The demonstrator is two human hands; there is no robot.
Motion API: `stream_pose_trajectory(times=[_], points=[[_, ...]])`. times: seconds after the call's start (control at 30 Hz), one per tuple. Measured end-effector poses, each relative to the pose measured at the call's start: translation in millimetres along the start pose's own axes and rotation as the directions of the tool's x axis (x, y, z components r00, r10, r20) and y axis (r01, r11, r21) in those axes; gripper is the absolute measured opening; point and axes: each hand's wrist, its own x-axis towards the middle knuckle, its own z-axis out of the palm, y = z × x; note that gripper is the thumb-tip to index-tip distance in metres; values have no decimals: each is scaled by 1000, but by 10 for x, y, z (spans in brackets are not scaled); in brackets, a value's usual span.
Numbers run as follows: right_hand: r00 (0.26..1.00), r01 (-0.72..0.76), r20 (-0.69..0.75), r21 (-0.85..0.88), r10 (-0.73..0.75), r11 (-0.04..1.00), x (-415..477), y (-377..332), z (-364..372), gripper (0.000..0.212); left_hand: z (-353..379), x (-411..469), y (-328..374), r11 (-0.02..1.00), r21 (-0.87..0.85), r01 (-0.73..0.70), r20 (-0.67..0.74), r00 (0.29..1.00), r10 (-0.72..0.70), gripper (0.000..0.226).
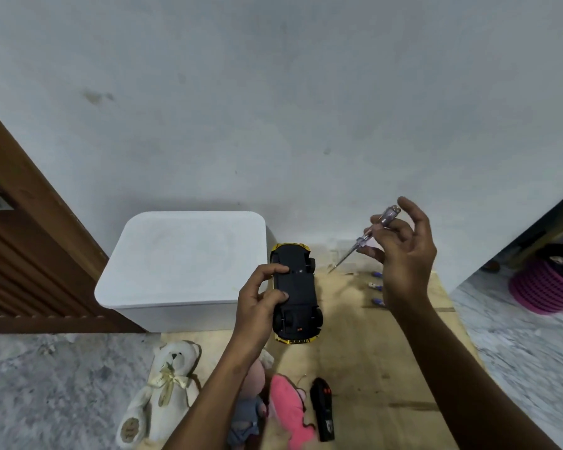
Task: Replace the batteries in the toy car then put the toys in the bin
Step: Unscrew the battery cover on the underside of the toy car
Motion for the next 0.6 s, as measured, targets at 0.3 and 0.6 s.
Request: stream_pose_trajectory(times=[0.3,0.6], points=[[918,-238,68,-692,390,682,2,1561,-973,39,132,51,-209,1000,-4,19,-19,1000,-19,38],[831,-93,159,-905,534,414,-133,2467,-1382,38,205,116,-297,998,7,60,-21,998,-60,39]])
